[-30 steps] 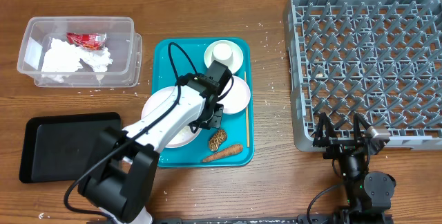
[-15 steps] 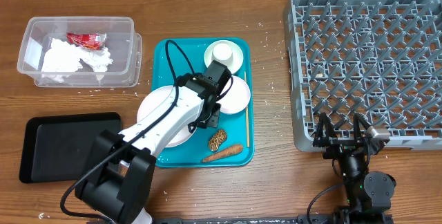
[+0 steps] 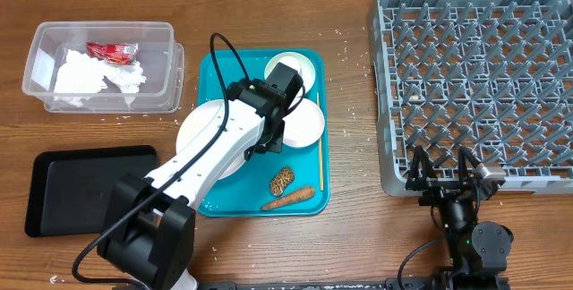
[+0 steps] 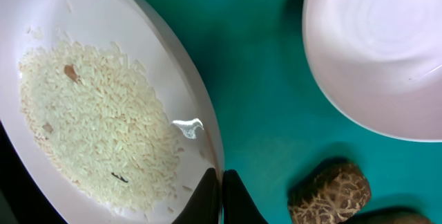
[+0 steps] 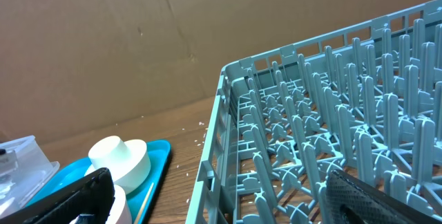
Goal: Sort waste into correct bins and load items into the dishwasher
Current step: 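Lift the rice plate and carry it over the black tray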
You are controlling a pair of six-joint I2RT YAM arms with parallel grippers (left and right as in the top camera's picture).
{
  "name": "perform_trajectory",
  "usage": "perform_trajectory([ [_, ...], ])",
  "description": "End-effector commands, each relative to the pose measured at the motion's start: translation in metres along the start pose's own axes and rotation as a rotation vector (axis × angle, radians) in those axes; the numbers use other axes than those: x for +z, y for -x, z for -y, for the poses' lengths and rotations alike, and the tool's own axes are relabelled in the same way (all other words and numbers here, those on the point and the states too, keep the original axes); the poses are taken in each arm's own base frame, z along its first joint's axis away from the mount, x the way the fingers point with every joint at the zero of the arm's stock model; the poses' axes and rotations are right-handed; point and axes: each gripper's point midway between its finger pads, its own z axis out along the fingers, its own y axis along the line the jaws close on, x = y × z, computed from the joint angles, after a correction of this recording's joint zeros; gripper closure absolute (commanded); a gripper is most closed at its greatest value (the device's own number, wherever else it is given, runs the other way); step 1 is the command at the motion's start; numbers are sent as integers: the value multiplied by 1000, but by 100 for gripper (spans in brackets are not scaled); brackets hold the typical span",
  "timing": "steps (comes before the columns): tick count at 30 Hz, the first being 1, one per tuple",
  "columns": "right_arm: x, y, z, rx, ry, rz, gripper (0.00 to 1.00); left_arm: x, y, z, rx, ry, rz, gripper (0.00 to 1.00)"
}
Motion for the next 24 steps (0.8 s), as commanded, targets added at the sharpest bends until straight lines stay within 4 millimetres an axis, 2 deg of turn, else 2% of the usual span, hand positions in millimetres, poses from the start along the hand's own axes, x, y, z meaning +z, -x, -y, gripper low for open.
perform_trajectory([
  [1,0,-1,1,-1,-2,6,0,-24,14,-17,-59,90,84,96],
  [6,0,-1,1,-1,-2,6,0,-34,14,-28,-78,154,91,96],
  [11,0,-1,1,-1,-2,5,0,-44,11,-47,-152,244,99,96],
  [16,0,-1,1,-1,-2,6,0,-59,22,-62,-219,254,121,96],
  [19,0,-1,1,-1,-2,6,0,-70,31,-85,-295,255,123,96],
  [24,0,-1,1,-1,-2,6,0,-78,33,-129,-432,276,110,96],
])
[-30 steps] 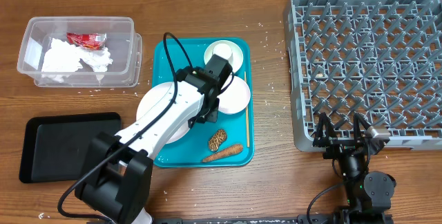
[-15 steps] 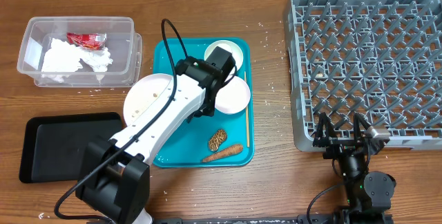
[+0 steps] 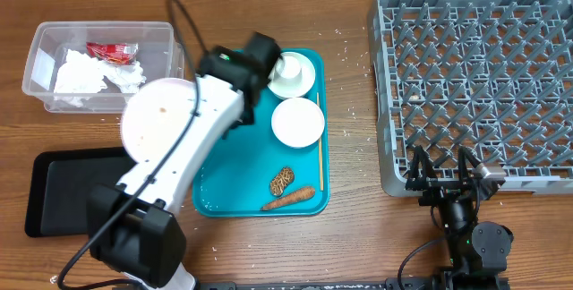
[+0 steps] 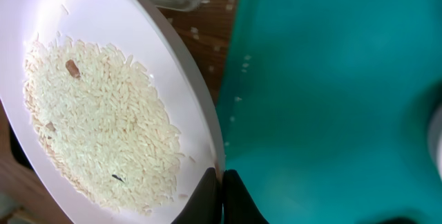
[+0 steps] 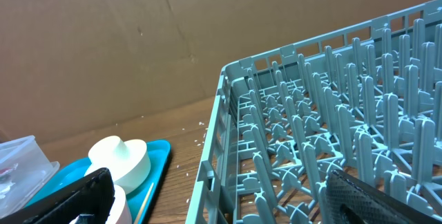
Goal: Sort waste into correct bins and load items into the dishwasher
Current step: 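Lift the rice plate and carry it over the black tray, then tilt the plate to dump the rice onto the black tray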
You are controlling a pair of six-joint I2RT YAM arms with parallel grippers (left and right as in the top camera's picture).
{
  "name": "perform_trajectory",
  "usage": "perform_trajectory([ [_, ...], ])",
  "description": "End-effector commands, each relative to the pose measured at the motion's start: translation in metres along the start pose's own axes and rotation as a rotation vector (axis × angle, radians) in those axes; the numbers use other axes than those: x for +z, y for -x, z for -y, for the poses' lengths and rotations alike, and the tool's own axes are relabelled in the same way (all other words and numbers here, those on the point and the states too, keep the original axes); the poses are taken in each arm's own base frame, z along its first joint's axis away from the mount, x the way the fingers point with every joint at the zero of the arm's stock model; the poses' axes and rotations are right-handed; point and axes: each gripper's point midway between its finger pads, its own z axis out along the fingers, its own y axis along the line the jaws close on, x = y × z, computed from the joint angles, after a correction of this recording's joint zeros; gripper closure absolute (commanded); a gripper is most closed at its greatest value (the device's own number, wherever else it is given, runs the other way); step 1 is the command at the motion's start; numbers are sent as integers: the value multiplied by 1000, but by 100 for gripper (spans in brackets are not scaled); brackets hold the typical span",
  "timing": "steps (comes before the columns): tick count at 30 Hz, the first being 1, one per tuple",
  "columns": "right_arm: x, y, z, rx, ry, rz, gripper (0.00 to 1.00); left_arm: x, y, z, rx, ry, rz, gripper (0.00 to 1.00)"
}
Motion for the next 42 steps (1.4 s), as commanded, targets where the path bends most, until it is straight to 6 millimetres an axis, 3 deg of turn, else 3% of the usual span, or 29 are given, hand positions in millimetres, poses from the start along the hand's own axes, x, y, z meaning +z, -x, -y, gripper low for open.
perform_trajectory([
  [1,0,-1,1,-1,-2,6,0,-10,22,-48,-176,34,44,96],
  [7,0,-1,1,-1,-2,6,0,0,22,-104,-419,-37,-43,96],
  [19,0,-1,1,-1,-2,5,0,32,29,-159,-616,-190,-132,96],
  [30,0,-1,1,-1,-2,6,0,51,33,-170,-694,-231,-126,96],
  [35,0,-1,1,-1,-2,6,0,57,34,-165,-723,-347,-148,96],
  [42,0,-1,1,-1,-2,6,0,59,34,-177,-742,-436,-155,96],
])
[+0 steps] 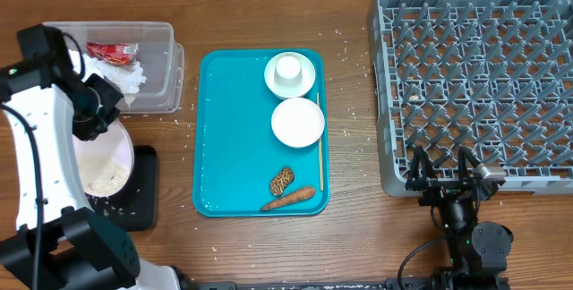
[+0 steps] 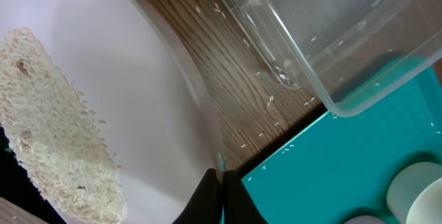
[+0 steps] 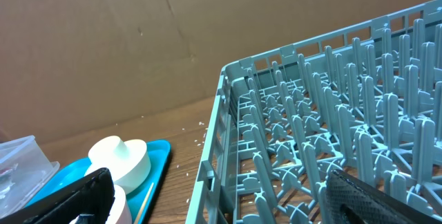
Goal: Sort waste into correct bins and load items into the dishwasher
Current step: 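Tilt the plate to dump the rice onto the black tray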
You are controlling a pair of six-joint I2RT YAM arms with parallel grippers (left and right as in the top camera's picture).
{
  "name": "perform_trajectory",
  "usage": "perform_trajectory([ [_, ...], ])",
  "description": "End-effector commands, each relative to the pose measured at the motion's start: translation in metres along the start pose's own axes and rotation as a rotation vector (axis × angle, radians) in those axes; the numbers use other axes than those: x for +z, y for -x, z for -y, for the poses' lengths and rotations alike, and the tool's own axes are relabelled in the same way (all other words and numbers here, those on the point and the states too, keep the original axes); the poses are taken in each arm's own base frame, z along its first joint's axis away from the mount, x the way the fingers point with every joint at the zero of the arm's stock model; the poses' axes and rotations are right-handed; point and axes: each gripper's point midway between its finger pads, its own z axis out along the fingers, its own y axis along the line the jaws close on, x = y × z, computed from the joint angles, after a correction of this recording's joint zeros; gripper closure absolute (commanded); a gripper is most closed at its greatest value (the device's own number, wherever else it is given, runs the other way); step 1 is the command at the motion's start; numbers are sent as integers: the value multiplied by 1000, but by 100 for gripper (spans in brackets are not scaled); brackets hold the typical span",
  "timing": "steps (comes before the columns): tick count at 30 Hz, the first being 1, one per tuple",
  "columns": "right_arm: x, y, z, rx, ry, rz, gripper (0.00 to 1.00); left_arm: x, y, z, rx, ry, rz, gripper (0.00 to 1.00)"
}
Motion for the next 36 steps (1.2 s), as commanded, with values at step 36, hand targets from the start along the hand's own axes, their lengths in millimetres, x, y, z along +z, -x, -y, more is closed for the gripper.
perform_trajectory([
  [36,0,-2,1,-1,-2,5,0,-43,16,-38,-152,-493,-140,96],
])
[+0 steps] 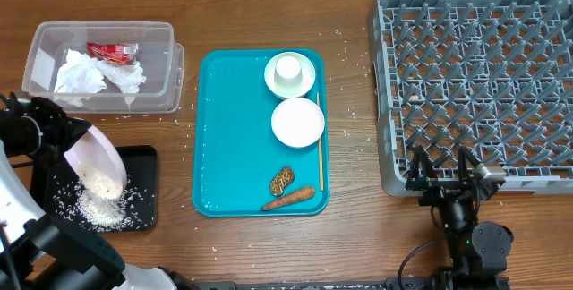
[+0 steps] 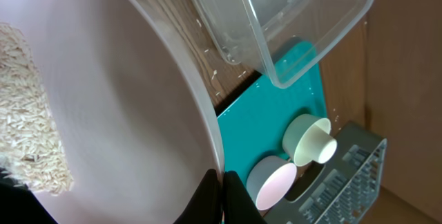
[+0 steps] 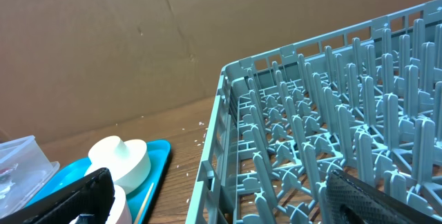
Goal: Sort waste into correct bins and load items into the dishwasher
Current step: 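Tilt the plate to dump the rice onto the black tray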
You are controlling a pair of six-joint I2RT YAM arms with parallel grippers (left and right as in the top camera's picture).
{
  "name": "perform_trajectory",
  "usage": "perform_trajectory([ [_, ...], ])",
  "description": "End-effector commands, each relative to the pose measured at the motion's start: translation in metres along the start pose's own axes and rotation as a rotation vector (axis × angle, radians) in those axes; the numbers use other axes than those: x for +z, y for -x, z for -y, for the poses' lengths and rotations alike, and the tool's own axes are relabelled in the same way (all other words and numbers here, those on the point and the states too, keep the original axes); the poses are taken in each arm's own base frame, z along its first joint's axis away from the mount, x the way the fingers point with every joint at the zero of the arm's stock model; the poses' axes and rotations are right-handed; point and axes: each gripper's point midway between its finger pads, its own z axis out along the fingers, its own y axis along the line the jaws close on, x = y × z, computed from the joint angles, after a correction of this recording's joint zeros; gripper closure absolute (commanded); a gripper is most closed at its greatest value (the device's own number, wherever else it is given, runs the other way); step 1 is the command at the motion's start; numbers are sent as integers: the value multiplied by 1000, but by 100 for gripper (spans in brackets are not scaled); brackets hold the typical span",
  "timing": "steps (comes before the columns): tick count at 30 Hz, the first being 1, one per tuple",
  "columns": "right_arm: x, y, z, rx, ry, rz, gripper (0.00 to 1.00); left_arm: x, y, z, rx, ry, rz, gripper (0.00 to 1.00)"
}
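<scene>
My left gripper [image 1: 75, 134] is shut on the rim of a white plate [image 1: 95, 162], which is tilted steeply over the black tray [image 1: 147, 181] at the table's left. Rice [image 1: 100, 204] lies scattered on that tray, and some still clings to the plate [image 2: 103, 106] as a patch of rice [image 2: 31, 124]. The left fingertips [image 2: 219, 191] pinch the plate's edge. My right gripper [image 1: 443, 177] rests open at the front edge of the grey dish rack [image 1: 474, 75], holding nothing.
A clear bin [image 1: 103, 66] with crumpled paper and a red wrapper stands behind the black tray. The teal tray [image 1: 224, 138] carries a cup on a saucer [image 1: 289, 73], a white bowl [image 1: 297, 122], a chopstick [image 1: 320, 157], a mushroom [image 1: 282, 181] and a carrot-like piece [image 1: 288, 199].
The left arm has shifted further left and the plate is tipped more steeply. Most of the rice that lay on the plate now lies on the black tray.
My left gripper first pinched the rim of the rice plate on the teal tray. Then it held the plate lifted off to the left, then over the black tray. Now the plate is tilted and rice has fallen onto that tray. The right arm stayed still.
</scene>
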Motion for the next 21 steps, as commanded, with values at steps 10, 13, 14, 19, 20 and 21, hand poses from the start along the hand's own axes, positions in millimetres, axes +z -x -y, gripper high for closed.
perform_trajectory([
  [10,0,-2,1,-1,-2,5,0,-32,16,-5,-16,-165,65,96],
  [13,0,-2,1,-1,-2,5,0,-35,15,-3,-23,-194,59,96],
  [14,0,-2,1,-1,-2,5,0,-36,12,4,-8,-232,47,96],
  [19,0,-2,1,-1,-2,5,0,-38,11,12,25,-283,43,96],
  [20,0,-2,1,-1,-2,5,0,-39,10,12,19,-286,36,96],
  [21,0,-2,1,-1,-2,5,0,-39,10,13,19,-287,35,96],
])
